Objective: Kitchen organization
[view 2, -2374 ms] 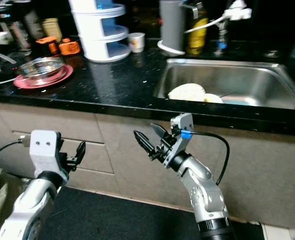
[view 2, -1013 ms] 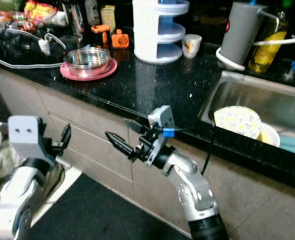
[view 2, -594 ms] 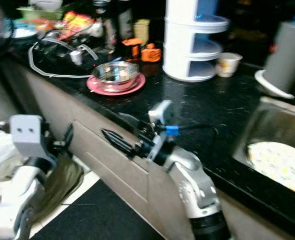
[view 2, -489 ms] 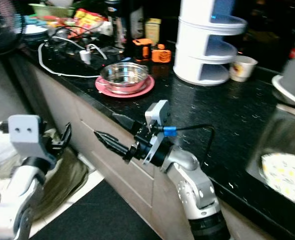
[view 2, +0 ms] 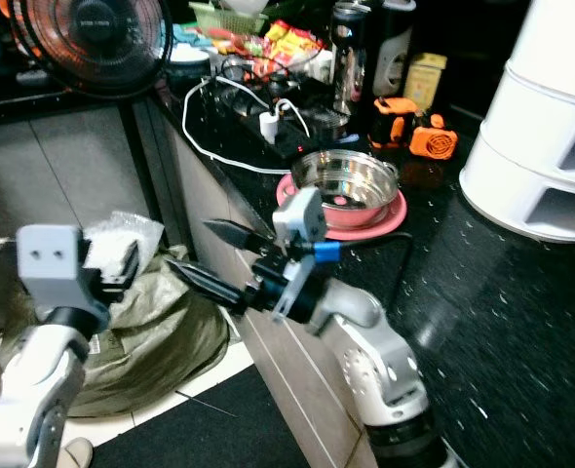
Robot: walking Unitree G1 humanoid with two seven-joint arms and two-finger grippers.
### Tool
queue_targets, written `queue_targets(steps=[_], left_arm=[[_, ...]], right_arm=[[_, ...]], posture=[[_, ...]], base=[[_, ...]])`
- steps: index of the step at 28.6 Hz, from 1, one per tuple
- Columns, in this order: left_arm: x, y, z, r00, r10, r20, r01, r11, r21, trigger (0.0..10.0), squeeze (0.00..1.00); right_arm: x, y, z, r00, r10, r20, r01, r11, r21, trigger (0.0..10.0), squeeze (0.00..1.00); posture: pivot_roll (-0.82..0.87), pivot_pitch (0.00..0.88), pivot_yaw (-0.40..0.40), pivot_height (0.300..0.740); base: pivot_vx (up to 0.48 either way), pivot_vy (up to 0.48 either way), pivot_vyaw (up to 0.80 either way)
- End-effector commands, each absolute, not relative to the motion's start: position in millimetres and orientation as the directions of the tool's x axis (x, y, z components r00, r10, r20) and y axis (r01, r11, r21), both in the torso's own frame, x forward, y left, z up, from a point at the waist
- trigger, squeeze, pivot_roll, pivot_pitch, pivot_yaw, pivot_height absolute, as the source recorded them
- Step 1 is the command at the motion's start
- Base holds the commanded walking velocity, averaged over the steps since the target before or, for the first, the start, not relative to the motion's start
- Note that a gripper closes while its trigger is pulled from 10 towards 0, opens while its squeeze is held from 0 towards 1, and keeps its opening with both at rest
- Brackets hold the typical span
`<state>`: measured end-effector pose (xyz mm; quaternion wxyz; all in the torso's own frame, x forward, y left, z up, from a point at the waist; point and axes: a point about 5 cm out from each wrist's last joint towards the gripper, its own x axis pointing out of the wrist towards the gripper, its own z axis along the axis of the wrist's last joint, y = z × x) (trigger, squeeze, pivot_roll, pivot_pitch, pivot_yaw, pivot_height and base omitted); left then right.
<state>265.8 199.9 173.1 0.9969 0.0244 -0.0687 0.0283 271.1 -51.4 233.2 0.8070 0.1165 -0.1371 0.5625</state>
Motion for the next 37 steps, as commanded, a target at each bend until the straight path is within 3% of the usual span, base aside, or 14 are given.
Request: queue_targets(steps=[1, 3, 4, 5, 7, 9, 12, 14, 19, 21, 28, 30, 37], left_arm=[[266.6, 195.7, 169.2, 0.992, 0.04, 0.119, -0.044, 0.999, 0.032, 10.0, 0.0], [267.2, 193.5, 168.2, 0.993, 0.034, 0.116, -0.038, 0.999, 0.027, 10.0, 0.0], [267.5, 192.4, 167.8, 0.993, 0.031, 0.114, -0.034, 0.999, 0.027, 10.0, 0.0], [267.5, 192.4, 167.8, 0.993, 0.031, 0.114, -0.034, 0.999, 0.027, 10.0, 0.0], [267.7, 190.9, 167.5, 0.993, 0.025, 0.113, -0.029, 0.999, 0.027, 10.0, 0.0], [267.6, 190.5, 167.5, 0.993, 0.022, 0.112, -0.026, 0.999, 0.027, 10.0, 0.0], [267.5, 190.4, 167.5, 0.994, 0.022, 0.111, -0.025, 0.999, 0.028, 10.0, 0.0], [267.6, 189.8, 167.6, 0.994, 0.017, 0.11, -0.02, 1.0, 0.025, 10.0, 0.0], [267.8, 189.3, 167.8, 0.994, 0.015, 0.11, -0.017, 1.0, 0.023, 10.0, 0.0], [268.5, 186.7, 168.9, 0.994, 0.007, 0.112, -0.009, 1.0, 0.019, 10.0, 0.0], [268.8, 184.5, 169.3, 0.994, 0.001, 0.113, -0.003, 1.0, 0.017, 10.0, 0.0], [268.5, 184.2, 169.6, 0.994, 0.0, 0.113, -0.002, 1.0, 0.017, 10.0, 0.0], [267.1, 184.4, 177.1, 0.991, -0.017, 0.13, 0.014, 1.0, 0.028, 10.0, 0.0]], right_arm=[[271.8, -57.9, 237.3, 0.347, 0.862, 0.368, -0.933, 0.357, 0.044, 10.0, 0.0], [282.2, -61.5, 253.8, 0.426, 0.827, 0.368, -0.89, 0.455, 0.007, 10.0, 0.0], [291.1, -64.3, 260.7, 0.506, 0.788, 0.35, -0.835, 0.55, -0.031, 10.0, 0.0], [291.1, -64.3, 260.7, 0.506, 0.788, 0.35, -0.835, 0.55, -0.031, 10.0, 0.0], [308.4, -75.7, 273.8, 0.627, 0.715, 0.31, -0.727, 0.68, -0.097, 10.0, 0.0], [315.2, -88.9, 284.6, 0.666, 0.695, 0.272, -0.664, 0.718, -0.21, 10.0, 0.0], [316.0, -92.8, 287.4, 0.675, 0.695, 0.25, -0.648, 0.719, -0.25, 10.0, 0.0], [324.0, -105.6, 281.9, 0.759, 0.646, 0.078, -0.555, 0.705, -0.442, 10.0, 0.0], [327.9, -111.3, 278.5, 0.802, 0.597, 0.014, -0.506, 0.692, -0.515, 10.0, 0.0], [334.7, -111.4, 272.2, 0.844, 0.529, -0.092, -0.479, 0.665, -0.573, 10.0, 0.0], [340.6, -100.9, 265.7, 0.846, 0.508, -0.165, -0.511, 0.68, -0.526, 10.0, 0.0], [346.2, -88.1, 256.8, 0.825, 0.511, -0.241, -0.559, 0.679, -0.476, 10.0, 0.0], [351.2, -78.6, 247.7, 0.783, 0.494, -0.378, -0.621, 0.656, -0.429, 10.0, 0.0]], posture=[[0.06, 0.0, -0.039, 0.74], [0.06, 0.0, -0.039, 0.74], [0.06, 0.0, -0.04, 0.74], [0.06, 0.0, -0.04, 0.74], [0.06, 0.0, -0.043, 0.74], [0.06, 0.0, -0.045, 0.74], [0.06, 0.0, -0.045, 0.74], [0.06, 0.0, -0.046, 0.74], [0.06, 0.0, -0.046, 0.74], [0.06, 0.0, -0.048, 0.74], [0.06, 0.0, -0.048, 0.74], [0.07, 0.0, -0.054, 0.74], [0.07, 0.0, -0.061, 0.74]], base=[[0.0, 0.0, 0.0], [0.0, 0.0, 0.0], [0.0, 0.0, 0.0], [0.0, 0.0, 0.0], [0.0, 0.0, 0.0], [0.0, 0.0, 0.0], [0.0, 0.0, 0.0], [0.0, 0.0, 0.0], [0.0, 0.0, 0.0], [0.0, 0.0, 0.0], [0.0, 0.0, 0.0], [0.0, 0.0, 0.0], [0.0, 0.0, 0.0]])
